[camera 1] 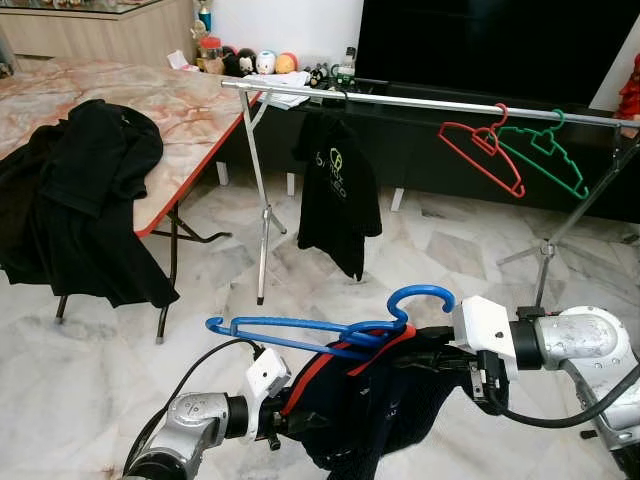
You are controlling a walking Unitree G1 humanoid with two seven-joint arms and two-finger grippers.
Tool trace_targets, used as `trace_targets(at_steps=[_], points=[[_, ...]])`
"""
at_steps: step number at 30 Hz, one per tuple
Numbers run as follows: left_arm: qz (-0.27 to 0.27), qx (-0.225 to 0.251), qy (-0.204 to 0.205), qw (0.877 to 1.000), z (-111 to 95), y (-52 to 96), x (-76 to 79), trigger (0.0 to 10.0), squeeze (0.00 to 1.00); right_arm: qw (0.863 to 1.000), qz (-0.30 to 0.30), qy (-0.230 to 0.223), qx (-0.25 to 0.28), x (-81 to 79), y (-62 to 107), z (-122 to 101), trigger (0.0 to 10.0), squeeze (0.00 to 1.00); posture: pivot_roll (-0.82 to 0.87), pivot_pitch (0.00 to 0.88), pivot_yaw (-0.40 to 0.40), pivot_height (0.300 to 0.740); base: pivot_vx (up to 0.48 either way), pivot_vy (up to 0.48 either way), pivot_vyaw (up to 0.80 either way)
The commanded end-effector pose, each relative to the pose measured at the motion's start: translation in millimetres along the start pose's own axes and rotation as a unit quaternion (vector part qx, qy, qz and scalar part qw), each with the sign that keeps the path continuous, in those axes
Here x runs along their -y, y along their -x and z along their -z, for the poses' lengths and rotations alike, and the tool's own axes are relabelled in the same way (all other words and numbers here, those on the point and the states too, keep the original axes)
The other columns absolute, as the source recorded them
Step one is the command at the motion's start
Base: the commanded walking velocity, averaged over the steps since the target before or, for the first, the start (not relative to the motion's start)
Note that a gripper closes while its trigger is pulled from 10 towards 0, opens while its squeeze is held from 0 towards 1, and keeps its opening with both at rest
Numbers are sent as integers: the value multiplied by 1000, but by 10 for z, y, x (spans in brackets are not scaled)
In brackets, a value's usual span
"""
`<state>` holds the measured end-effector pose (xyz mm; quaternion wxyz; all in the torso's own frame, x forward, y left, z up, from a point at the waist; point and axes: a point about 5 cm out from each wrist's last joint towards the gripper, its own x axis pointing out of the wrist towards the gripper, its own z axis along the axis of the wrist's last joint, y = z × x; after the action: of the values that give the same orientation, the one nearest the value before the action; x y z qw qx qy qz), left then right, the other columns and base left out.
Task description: Hang hanger
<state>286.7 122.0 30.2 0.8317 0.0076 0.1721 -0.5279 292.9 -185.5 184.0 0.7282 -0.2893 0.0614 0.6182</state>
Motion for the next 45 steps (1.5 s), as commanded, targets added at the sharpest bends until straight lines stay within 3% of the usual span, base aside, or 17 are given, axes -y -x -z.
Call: trace_targets(at_steps=[1,25,30,37,45], points=[[3,-17,5,1000,70,21,18,0,0,1000,12,21,5,74,38,-83,0,0,-43,81,-27,740,0,0,0],[22,-36,10,999,139,56,51,0,0,1000,22,17,3,96,19,-47,0,0,-38,81,-26,740,0,0,0],[-21,-43,3,999,156,85,-1,0,0,999,33,13,-4,105,15,-9,0,0,-35,80,-25,740,0,0,0],[-104,-39,0,994,218,191,-75,0,0,997,16,-20,-73,-46,115,305,0,0,-35,81,-20,740,0,0,0],[-139,-50,-2,989,268,261,-111,0,0,992,-6,-60,-113,-176,258,523,0,0,-31,83,-17,740,0,0,0]])
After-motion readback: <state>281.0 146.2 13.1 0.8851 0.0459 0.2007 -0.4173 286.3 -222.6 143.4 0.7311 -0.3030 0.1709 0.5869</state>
